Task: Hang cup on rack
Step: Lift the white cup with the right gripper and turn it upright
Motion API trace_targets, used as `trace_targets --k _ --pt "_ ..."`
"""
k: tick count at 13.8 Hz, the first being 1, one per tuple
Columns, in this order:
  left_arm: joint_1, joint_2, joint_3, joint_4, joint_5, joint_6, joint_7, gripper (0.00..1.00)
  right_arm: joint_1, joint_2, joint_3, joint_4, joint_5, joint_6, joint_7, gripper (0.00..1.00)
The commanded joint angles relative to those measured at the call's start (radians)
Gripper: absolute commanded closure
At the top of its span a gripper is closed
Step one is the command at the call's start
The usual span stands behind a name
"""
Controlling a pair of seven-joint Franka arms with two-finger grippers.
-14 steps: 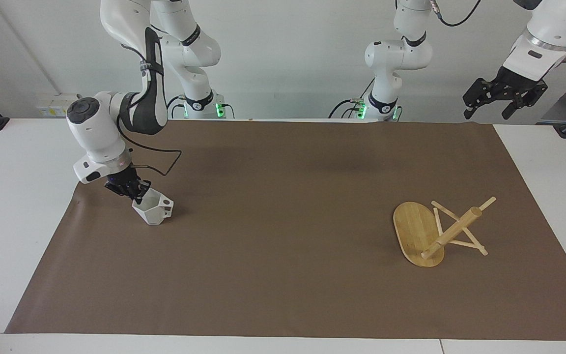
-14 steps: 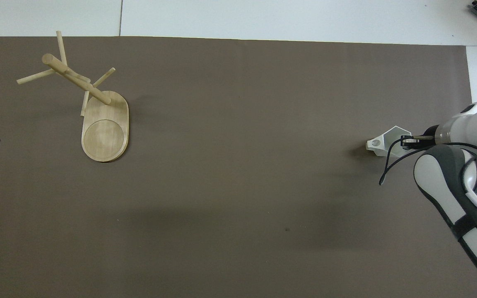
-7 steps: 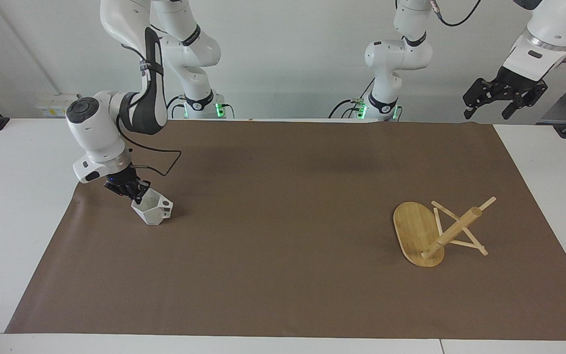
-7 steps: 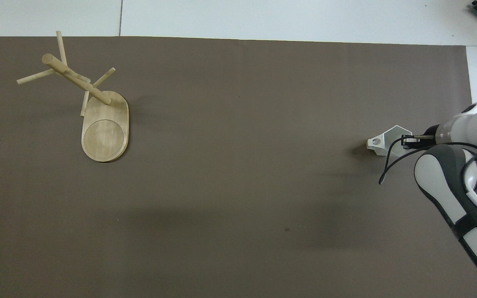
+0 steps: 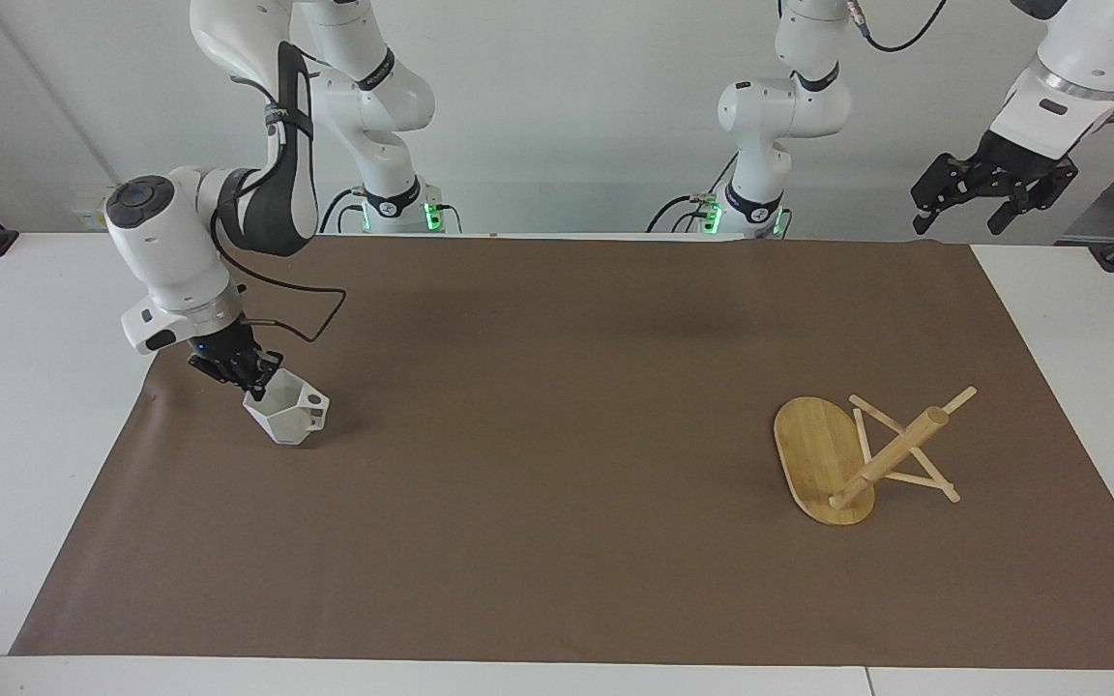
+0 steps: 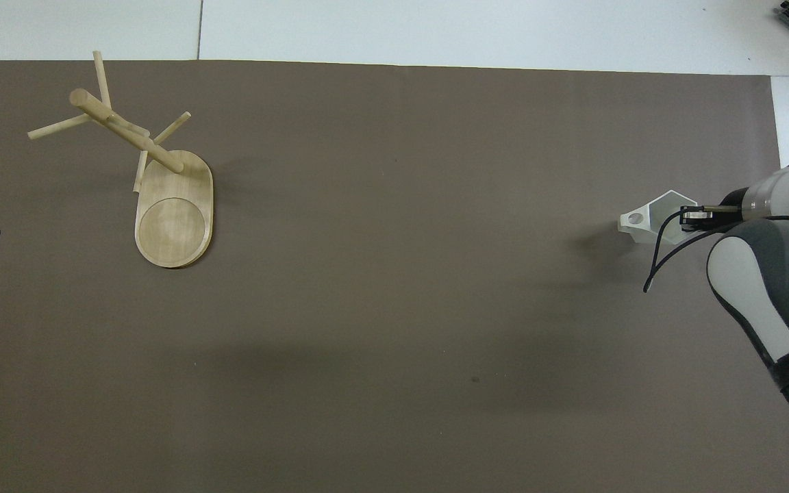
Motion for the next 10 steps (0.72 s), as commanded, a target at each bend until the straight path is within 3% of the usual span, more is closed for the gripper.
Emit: trace_targets --k 1,10 --pt "-0.004 -0.031 0.006 -0.038 -0.007 0.01 -0.011 0.0 -0.006 -0.007 0.004 0.069 0.007 -0.09 0.015 1.0" --pt "-0.004 -0.031 0.006 -0.038 -0.007 0.012 -0.011 0.0 0.004 -0.047 0.007 0.255 0.007 -0.377 0.017 1.0"
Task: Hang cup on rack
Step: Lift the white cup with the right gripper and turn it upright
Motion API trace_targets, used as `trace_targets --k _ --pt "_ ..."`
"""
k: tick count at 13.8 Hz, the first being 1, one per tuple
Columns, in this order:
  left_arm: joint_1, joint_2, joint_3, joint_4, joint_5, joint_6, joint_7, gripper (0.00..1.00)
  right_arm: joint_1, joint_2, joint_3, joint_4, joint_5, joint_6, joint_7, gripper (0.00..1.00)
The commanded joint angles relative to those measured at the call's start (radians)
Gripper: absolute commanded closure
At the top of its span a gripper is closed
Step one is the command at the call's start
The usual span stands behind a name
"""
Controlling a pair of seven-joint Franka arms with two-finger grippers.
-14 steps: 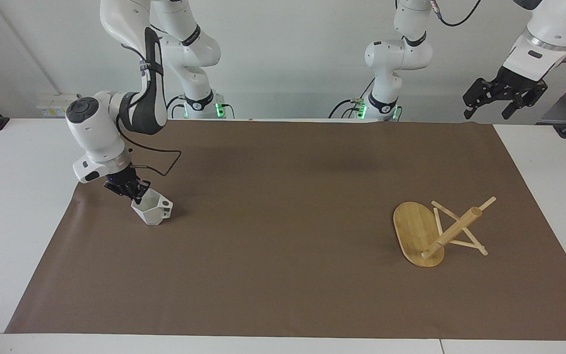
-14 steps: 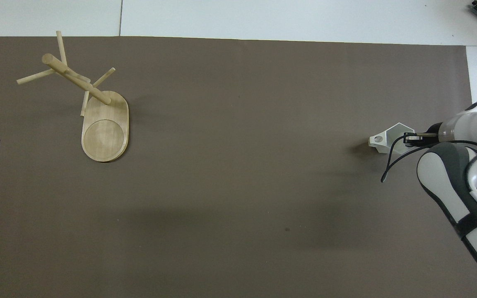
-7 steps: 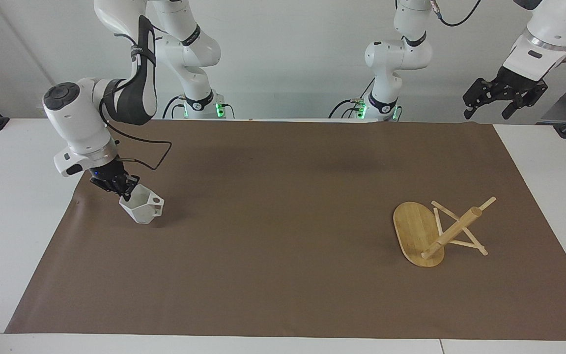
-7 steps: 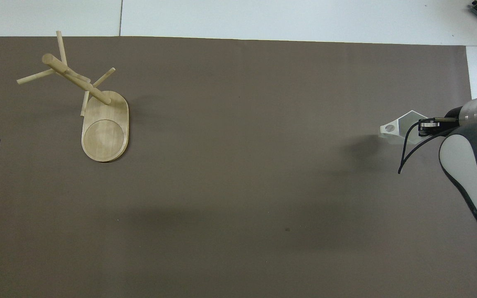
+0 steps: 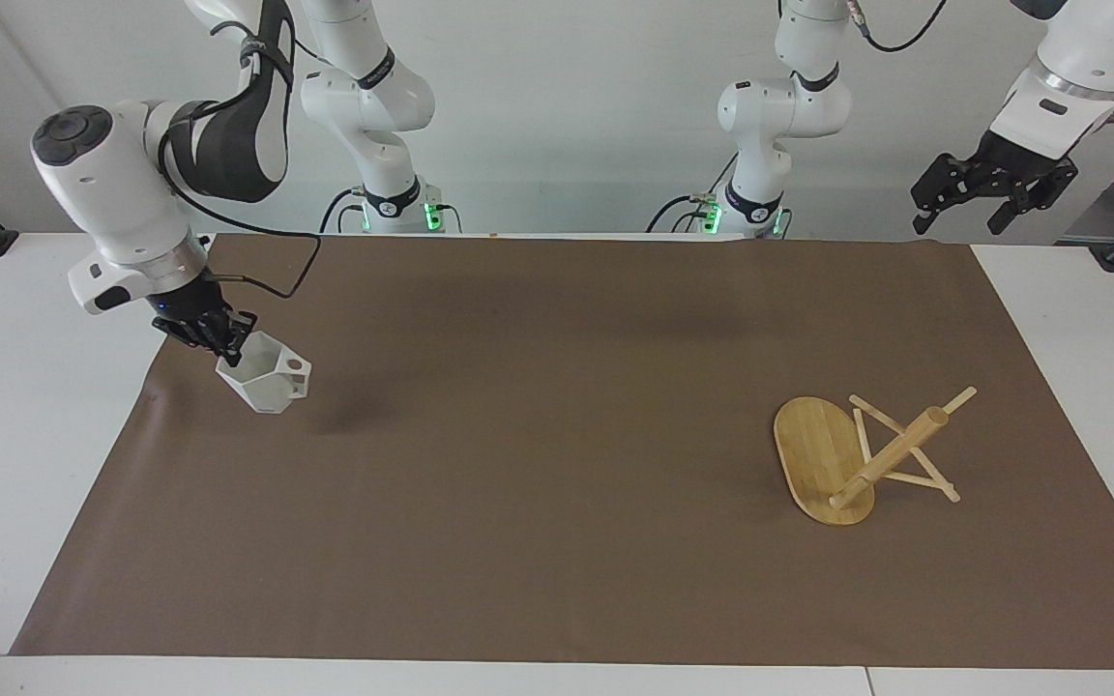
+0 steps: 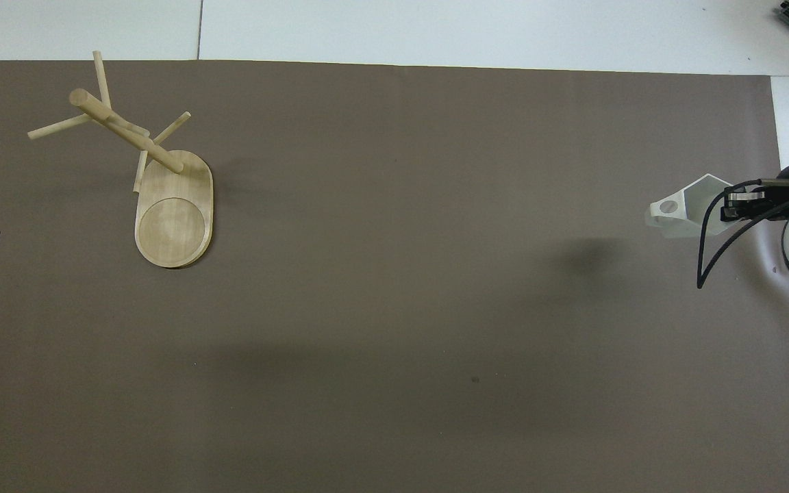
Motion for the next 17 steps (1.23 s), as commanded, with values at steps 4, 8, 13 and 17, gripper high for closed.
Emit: trace_targets --k 4,8,13,17 --pt "-0.004 -0.031 0.006 -0.04 -0.007 0.012 -0.011 0.0 0.002 -0.009 0.014 0.124 0.007 -0.198 0.017 1.0" --pt "-0.004 -0.031 0.006 -0.038 -0.007 0.012 -0.011 0.0 0.014 -0.022 0.023 0.193 0.007 -0.308 0.018 1.0" --pt "-0.005 -0.031 0.005 -0.038 -0.007 0.012 -0.013 0.0 0.018 -0.049 0.026 0.192 0.03 -0.35 0.017 1.0" --pt "-0.006 -0.031 0.005 -0.04 -0.007 0.007 -0.013 0.0 0.005 -0.057 0.02 0.192 0.186 -0.379 0.015 1.0"
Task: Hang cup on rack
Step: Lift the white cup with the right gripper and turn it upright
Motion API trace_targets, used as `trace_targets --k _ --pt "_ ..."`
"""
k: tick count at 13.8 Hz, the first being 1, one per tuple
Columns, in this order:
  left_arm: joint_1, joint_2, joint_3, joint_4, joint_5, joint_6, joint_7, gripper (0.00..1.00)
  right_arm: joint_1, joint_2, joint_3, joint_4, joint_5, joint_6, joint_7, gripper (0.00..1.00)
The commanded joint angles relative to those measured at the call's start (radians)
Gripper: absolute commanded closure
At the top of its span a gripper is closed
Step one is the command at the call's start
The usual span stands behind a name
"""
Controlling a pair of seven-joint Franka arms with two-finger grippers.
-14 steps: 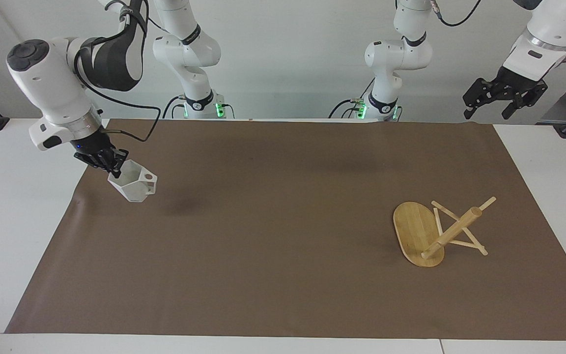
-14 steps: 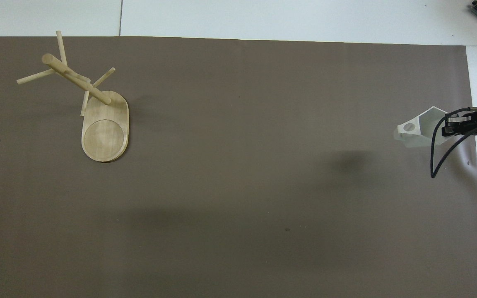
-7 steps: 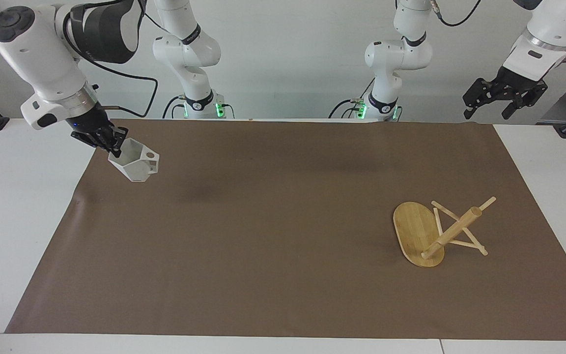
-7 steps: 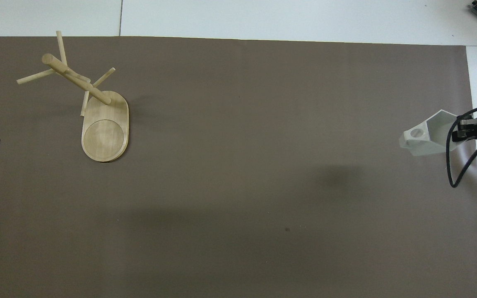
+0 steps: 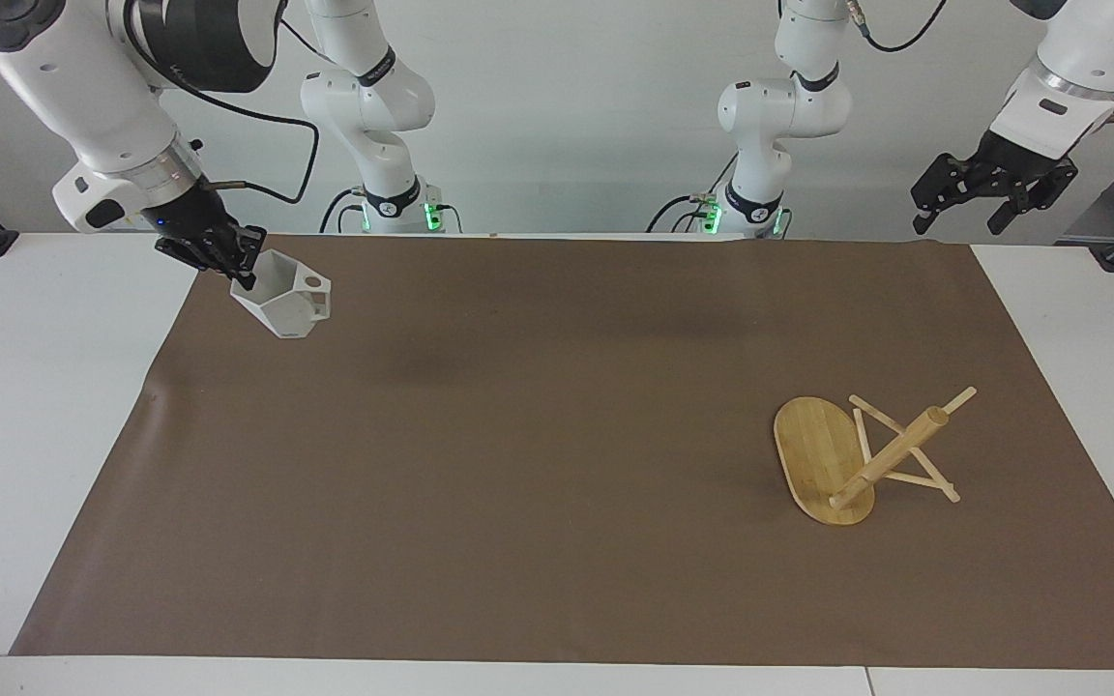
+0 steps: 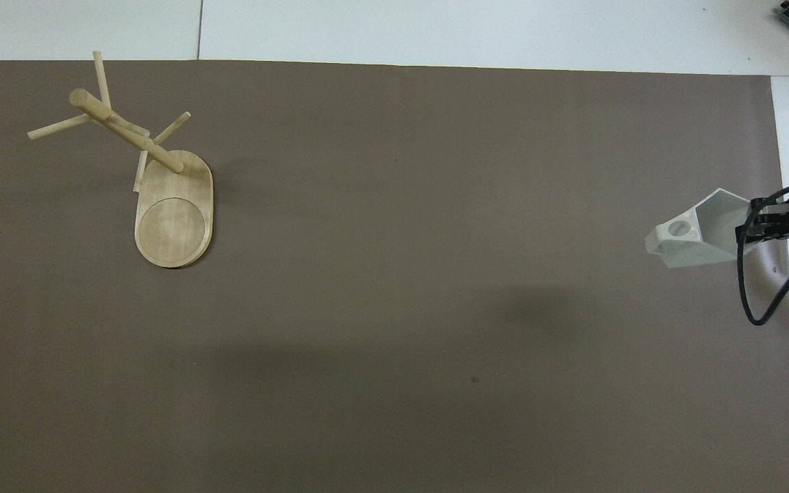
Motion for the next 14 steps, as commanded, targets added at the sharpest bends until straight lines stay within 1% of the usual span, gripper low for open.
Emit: trace_targets --k 1,6,8,10,12,14 --pt "-0.006 -0.03 0.005 -0.037 -0.007 0.001 -0.014 0.0 -0.017 -0.016 -0.001 0.003 0.12 -0.033 0.015 1.0" --pt "-0.006 -0.033 0.005 -0.036 -0.007 0.012 -0.02 0.0 -0.003 -0.027 0.008 -0.006 0.27 -0.045 0.041 1.0" --pt "-0.006 -0.033 0.002 -0.037 -0.009 0.014 -0.022 0.0 -0.003 -0.029 0.043 -0.012 0.309 -0.056 0.122 1.0" --pt "-0.006 -0.033 0.002 -0.039 -0.009 0.018 -0.043 0.0 -0.001 -0.032 0.05 -0.017 0.396 -0.054 0.21 1.0" --pt "-0.012 -0.033 0.0 -0.039 -0.015 0.024 -0.069 0.0 -0.001 -0.033 0.079 -0.03 0.485 -0.048 0.279 1.0" --pt "-0.016 -0.032 -0.003 -0.039 -0.05 0.036 -0.146 0.0 -0.001 -0.041 0.108 -0.04 0.529 -0.04 0.32 1.0"
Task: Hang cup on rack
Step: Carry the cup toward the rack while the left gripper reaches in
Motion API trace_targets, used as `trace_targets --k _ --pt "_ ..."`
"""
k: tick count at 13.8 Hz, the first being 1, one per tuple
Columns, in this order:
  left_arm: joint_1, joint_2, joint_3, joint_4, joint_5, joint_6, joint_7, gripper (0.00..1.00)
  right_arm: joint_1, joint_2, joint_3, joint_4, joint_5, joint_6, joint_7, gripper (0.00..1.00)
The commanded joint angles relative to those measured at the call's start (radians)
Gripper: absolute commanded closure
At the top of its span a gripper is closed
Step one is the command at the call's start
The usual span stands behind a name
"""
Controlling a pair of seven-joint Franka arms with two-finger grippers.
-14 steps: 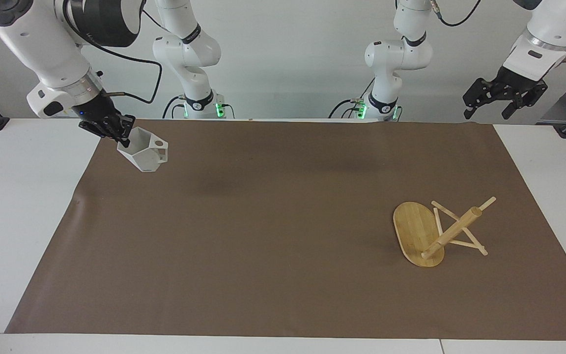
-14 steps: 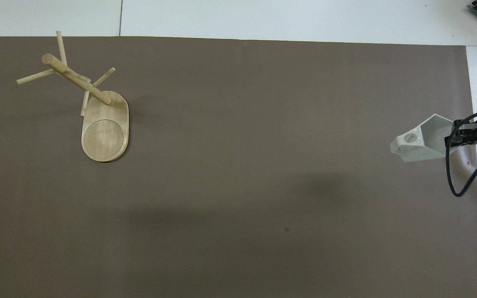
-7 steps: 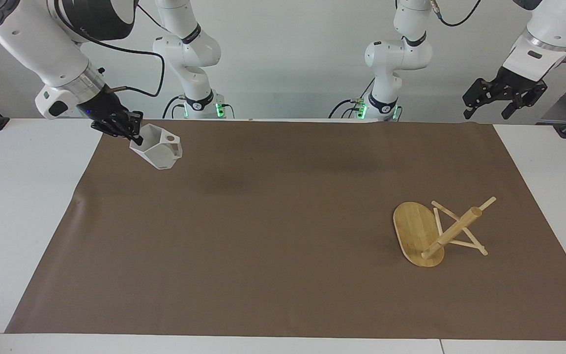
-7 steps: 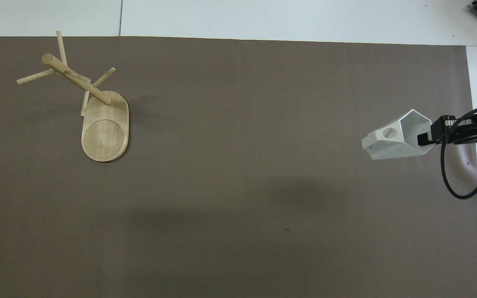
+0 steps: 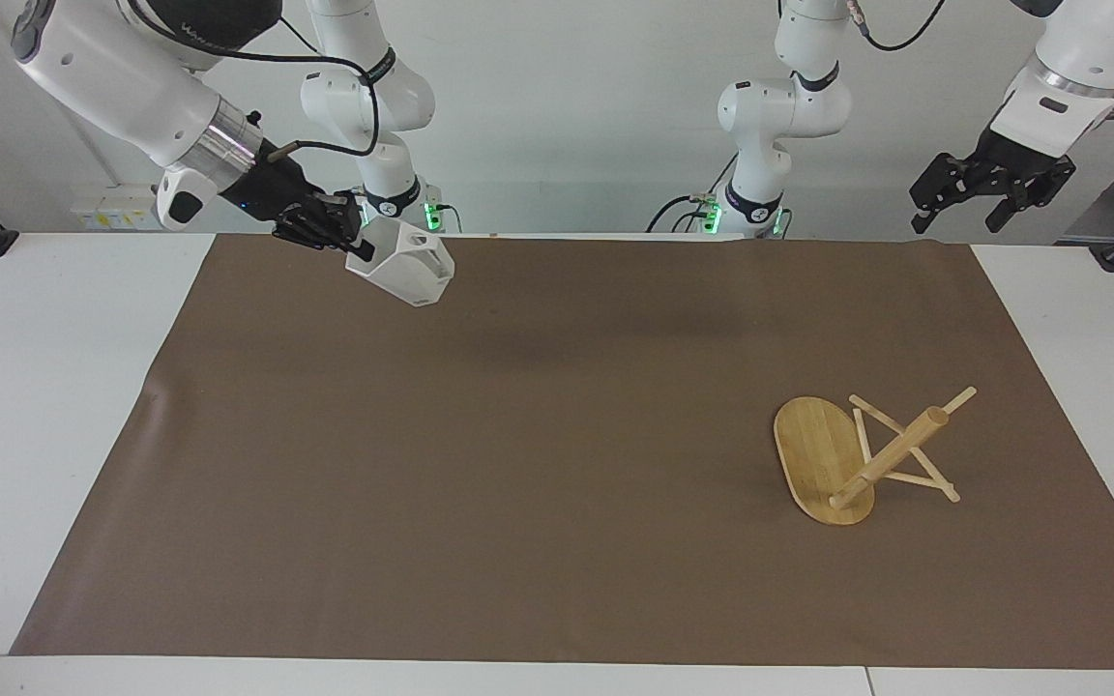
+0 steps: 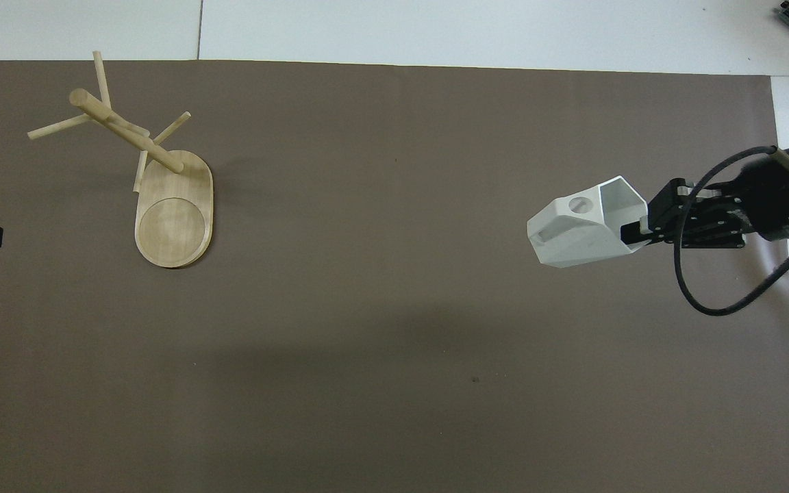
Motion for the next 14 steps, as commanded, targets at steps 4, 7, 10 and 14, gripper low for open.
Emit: trace_targets --k 4,7,10,14 --pt "-0.018 -0.019 -0.036 -0.038 -0.082 0.045 -0.297 0.0 -0.007 -0.031 0.087 -0.034 0.138 0.043 0.148 1.0" --pt "-0.027 -0.018 -0.069 -0.047 -0.139 0.081 -0.568 0.0 -0.005 -0.031 0.136 -0.036 0.196 0.1 0.234 1.0" --pt "-0.073 -0.027 -0.097 -0.076 -0.172 0.157 -0.846 0.0 0.036 -0.031 0.153 -0.042 0.242 0.166 0.297 1.0" --pt "-0.147 -0.03 -0.102 -0.104 -0.208 0.234 -1.191 0.0 0.114 -0.034 0.153 -0.062 0.279 0.29 0.355 1.0"
